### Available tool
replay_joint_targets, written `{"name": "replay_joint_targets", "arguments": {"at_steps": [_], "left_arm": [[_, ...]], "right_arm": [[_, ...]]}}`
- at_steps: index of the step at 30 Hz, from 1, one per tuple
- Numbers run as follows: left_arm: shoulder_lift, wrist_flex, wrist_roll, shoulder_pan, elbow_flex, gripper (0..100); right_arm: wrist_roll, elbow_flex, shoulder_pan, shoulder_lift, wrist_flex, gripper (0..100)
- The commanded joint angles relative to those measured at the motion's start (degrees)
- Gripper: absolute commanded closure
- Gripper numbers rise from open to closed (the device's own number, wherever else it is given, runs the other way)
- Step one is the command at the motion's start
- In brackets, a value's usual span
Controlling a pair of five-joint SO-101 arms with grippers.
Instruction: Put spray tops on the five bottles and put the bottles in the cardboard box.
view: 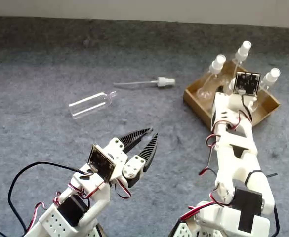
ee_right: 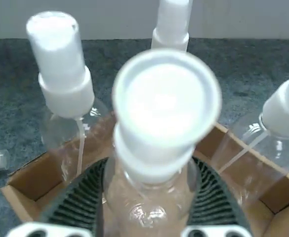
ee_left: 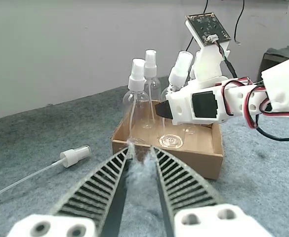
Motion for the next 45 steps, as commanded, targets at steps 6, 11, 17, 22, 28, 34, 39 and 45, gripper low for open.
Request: {"name": "replay_joint_targets", "arguments": {"at_steps": [6,11,17,22,28,34,39,45], "left_arm": [[-0.13,0.7,0.26,0.75,1.1,99],[-0.13,0.7,0.26,0.75,1.1,99],[-0.13,0.7,0.26,0.75,1.1,99],[-0.13,0.7,0.26,0.75,1.1,99],[-0.13,0.7,0.26,0.75,1.1,99],[-0.13,0.7,0.26,0.75,1.1,99],[-0.13,0.7,0.26,0.31,1.1,99],[-0.13,0.62,0.26,-2.77,1.1,99]], "right_arm": [[0.79,-4.09,0.75,-0.75,-1.98,91.9],[0.53,-6.46,1.98,-0.66,-1.98,91.9],[0.53,-10.59,2.24,4.26,-1.8,91.9],[0.53,-12.97,2.24,8.48,-1.98,91.9],[0.53,-13.76,2.24,11.56,-5.23,91.9],[0.53,-13.93,2.24,15.16,-6.46,91.9],[0.53,-15.6,2.24,15.96,-6.55,91.9],[0.53,-16.92,1.98,16.04,-6.46,91.9]]}}
